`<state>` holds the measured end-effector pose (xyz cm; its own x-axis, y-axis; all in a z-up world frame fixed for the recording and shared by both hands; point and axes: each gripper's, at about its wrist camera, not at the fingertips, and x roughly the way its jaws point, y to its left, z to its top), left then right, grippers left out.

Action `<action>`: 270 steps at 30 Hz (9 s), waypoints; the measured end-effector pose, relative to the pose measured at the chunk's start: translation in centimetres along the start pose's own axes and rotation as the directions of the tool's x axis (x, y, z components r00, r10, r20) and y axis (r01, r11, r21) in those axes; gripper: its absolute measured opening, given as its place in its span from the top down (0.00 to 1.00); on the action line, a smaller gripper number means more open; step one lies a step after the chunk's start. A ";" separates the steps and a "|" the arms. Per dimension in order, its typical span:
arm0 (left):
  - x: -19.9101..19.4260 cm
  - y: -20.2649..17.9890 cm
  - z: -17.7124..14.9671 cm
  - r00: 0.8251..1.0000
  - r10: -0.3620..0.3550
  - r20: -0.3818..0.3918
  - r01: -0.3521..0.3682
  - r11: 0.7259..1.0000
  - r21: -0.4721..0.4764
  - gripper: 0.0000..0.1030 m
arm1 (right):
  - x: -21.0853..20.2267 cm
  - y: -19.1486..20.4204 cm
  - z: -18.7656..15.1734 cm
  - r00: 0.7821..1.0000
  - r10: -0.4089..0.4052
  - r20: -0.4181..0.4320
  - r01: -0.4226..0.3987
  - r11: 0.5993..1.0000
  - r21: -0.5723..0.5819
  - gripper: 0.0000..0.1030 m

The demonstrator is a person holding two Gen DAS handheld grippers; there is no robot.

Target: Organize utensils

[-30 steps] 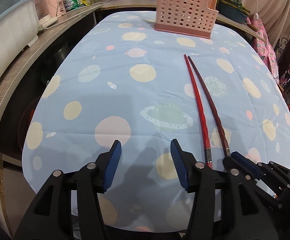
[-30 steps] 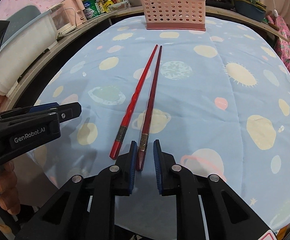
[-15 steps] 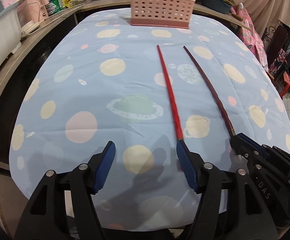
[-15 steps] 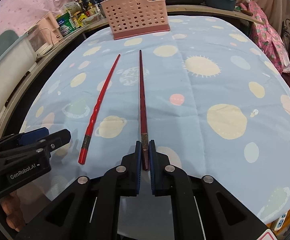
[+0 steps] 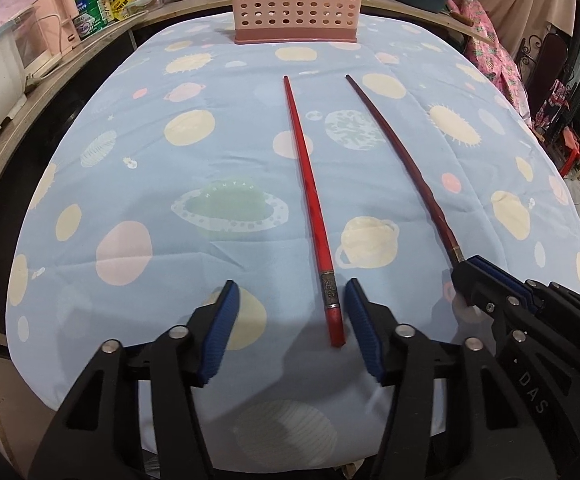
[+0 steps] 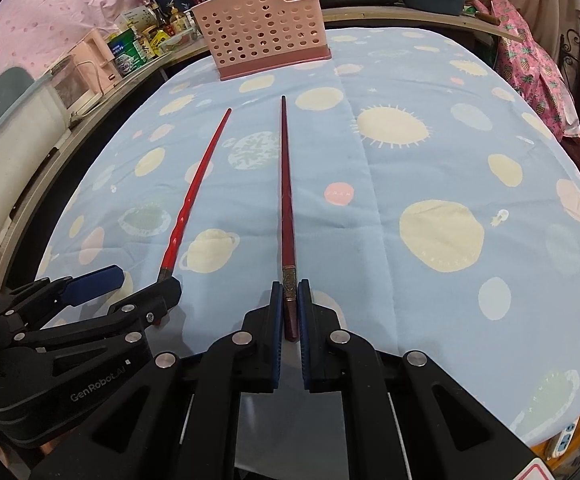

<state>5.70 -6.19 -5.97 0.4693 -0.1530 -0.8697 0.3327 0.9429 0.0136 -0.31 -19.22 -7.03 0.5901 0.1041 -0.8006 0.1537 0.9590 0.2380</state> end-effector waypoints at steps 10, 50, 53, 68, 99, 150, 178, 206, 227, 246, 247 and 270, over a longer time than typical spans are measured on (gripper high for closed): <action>-0.3 0.6 0.0 1.000 -0.026 -0.009 0.026 1.000 -0.014 0.93 | 0.0 0.0 -0.1 1.000 0.000 0.000 0.000 1.000 -0.002 0.93; -13.9 5.1 12.7 0.938 -0.076 0.338 0.127 0.983 -0.131 0.93 | -13.0 0.3 14.7 0.915 0.103 0.390 -0.093 0.995 -0.044 0.93; -14.7 5.4 14.6 0.927 -0.071 0.368 0.127 0.984 -0.128 0.93 | -12.8 0.3 16.3 0.910 0.111 0.401 -0.102 0.994 -0.044 0.93; -19.1 7.4 26.5 0.841 -0.043 0.540 0.139 0.981 -0.137 0.93 | -14.1 -0.1 27.3 0.834 0.173 0.523 -0.191 0.981 -0.020 0.93; -6.9 7.8 38.2 0.875 0.023 0.484 0.079 0.978 -0.191 0.93 | 0.1 0.6 39.7 0.889 0.137 0.438 -0.155 0.988 0.005 0.93; -8.5 4.9 20.4 0.922 0.218 0.320 -0.164 0.969 -0.186 0.12 | -5.5 2.4 22.7 0.936 -0.047 0.350 0.076 0.995 -0.070 0.17; -6.7 4.8 18.0 0.936 0.239 0.259 -0.198 0.964 -0.175 0.07 | -4.3 2.2 20.0 0.948 -0.079 0.308 0.107 0.991 -0.077 0.06; -5.7 5.1 18.1 0.940 0.233 0.247 -0.197 0.967 -0.163 0.07 | -2.9 2.6 19.2 0.958 -0.086 0.273 0.113 0.990 -0.085 0.06; -5.6 5.2 18.1 0.941 0.230 0.247 -0.194 0.968 -0.162 0.07 | -2.6 2.5 19.1 0.958 -0.087 0.272 0.113 0.990 -0.081 0.06; -5.5 5.2 18.1 0.942 0.227 0.247 -0.192 0.968 -0.161 0.07 | -2.5 2.4 19.1 0.959 -0.087 0.270 0.112 0.991 -0.078 0.06; -5.5 5.2 18.1 0.942 0.227 0.246 -0.192 0.968 -0.160 0.07 | -2.5 2.3 19.1 0.959 -0.087 0.270 0.112 0.991 -0.079 0.06; -3.9 5.3 18.9 0.948 0.230 0.220 -0.198 0.967 -0.158 0.07 | -1.3 2.1 19.5 0.963 -0.100 0.251 0.125 0.988 -0.090 0.06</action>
<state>21.12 -6.17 6.82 0.7015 0.0070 -0.7126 0.0993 0.9892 0.1075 14.69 -22.52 5.28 0.7518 -0.0613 -0.6565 0.1548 0.9842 0.0854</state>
